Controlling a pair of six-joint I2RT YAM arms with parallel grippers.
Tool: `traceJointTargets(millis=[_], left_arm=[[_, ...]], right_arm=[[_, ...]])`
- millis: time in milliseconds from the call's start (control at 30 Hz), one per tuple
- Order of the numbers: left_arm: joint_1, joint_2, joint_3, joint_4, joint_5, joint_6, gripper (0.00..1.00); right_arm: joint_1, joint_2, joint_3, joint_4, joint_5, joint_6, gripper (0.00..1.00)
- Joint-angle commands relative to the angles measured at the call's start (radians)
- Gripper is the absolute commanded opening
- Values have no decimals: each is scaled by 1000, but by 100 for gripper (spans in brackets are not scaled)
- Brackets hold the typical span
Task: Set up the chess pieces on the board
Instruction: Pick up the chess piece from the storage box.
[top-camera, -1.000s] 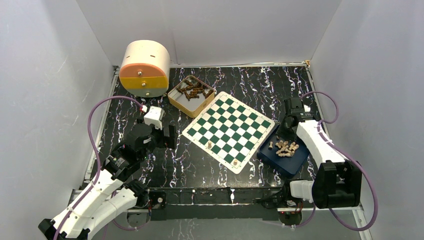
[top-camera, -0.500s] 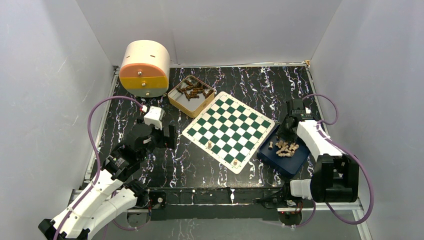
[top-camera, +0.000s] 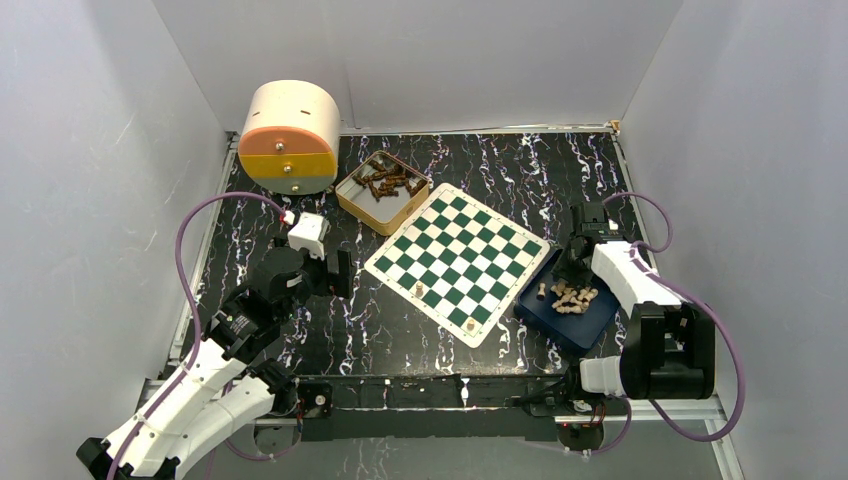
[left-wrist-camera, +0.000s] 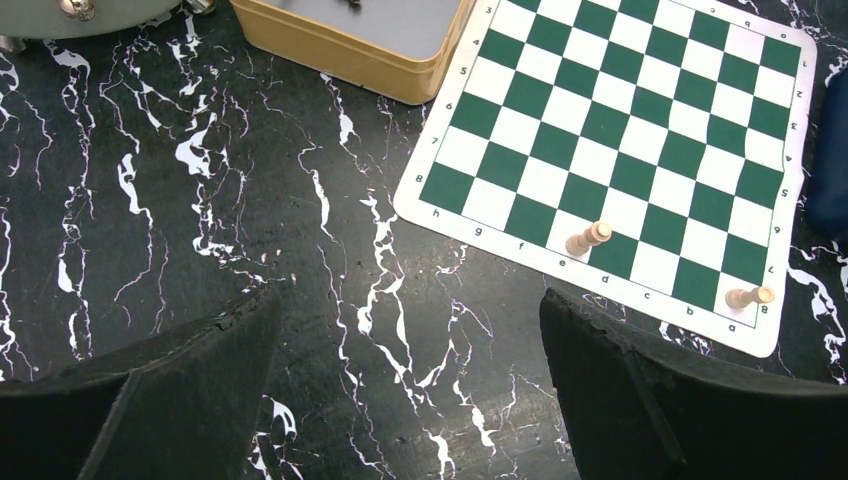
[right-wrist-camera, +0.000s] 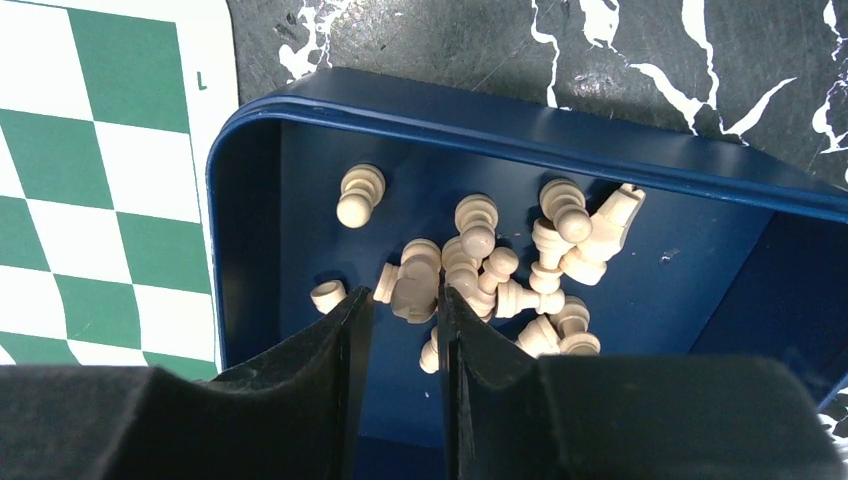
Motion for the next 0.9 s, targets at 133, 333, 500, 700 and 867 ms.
traceJointTargets(millis=[133,333,500,700,867], left_arm=[[-2,-1,-2,23,-5,11,98],[-3,-2,-1,23,-7,11,98],[-3,-2,-2,23,-7,13,98],[-3,-2,-2,23,-7,13,98],[-3,-2,-2,22,-5,11,98]], right_arm=[[-8,14,-15,36,7,-4,37],[-8,19,-15,35,10,-4,36],[-8,16,-13,32,11,-8,31],[-8,1,11,1,21,-12,27],[-8,-25,42,-35,30,-16,26]])
